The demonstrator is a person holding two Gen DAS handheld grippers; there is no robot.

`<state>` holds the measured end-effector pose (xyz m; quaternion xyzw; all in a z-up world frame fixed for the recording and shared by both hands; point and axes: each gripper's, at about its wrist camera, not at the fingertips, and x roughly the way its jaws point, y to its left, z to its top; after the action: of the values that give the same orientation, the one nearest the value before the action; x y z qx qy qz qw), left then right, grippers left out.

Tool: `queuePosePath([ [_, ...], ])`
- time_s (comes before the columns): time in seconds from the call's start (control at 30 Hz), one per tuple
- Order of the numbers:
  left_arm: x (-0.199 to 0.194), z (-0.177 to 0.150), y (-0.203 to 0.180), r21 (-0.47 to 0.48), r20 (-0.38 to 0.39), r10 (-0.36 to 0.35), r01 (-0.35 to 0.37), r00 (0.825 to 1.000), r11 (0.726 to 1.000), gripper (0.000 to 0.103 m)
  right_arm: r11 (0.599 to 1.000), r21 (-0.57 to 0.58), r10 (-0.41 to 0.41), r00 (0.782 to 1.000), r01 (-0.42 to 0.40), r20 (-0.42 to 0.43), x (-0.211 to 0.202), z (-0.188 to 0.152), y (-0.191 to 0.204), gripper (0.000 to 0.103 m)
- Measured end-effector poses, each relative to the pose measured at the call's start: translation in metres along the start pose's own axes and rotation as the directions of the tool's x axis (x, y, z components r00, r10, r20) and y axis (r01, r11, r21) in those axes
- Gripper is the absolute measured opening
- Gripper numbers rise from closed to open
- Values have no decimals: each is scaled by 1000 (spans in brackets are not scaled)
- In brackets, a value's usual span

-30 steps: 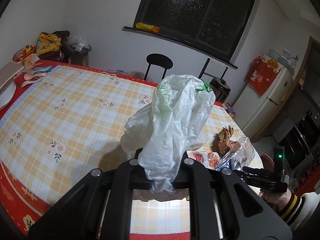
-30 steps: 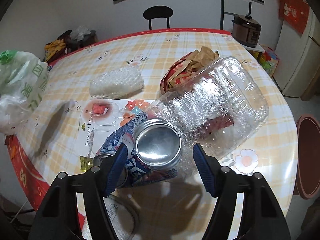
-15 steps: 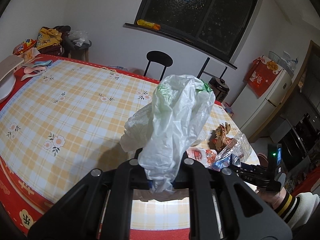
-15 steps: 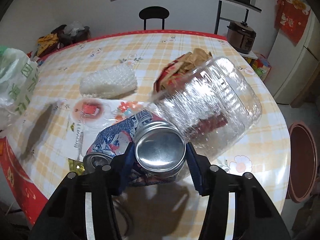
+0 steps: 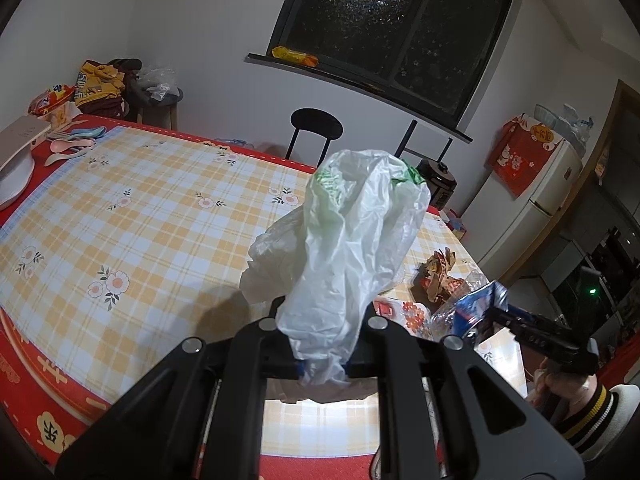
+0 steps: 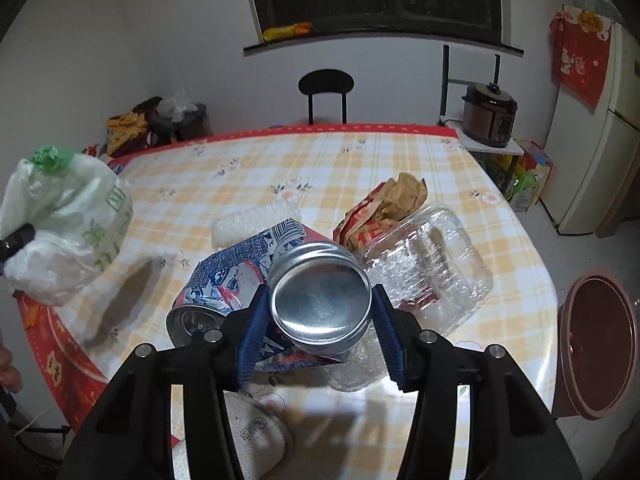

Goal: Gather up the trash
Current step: 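Carry bag and can to the brown bin and open both tools over it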

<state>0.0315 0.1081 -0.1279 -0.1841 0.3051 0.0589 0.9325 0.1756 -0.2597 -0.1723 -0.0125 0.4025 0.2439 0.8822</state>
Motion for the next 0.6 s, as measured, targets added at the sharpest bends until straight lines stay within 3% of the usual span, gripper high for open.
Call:
queuePosePath([
  [0.3, -11, -2, -25, 6, 41, 29, -29, 999, 1000, 15, 999, 38, -3, 998, 0, 67, -39, -2, -42, 51],
  [0.6, -22, -3, -95, 30, 78, 29, -32, 996, 999, 15, 994, 111, -27, 994, 15, 110, -78, -11, -124, 51],
])
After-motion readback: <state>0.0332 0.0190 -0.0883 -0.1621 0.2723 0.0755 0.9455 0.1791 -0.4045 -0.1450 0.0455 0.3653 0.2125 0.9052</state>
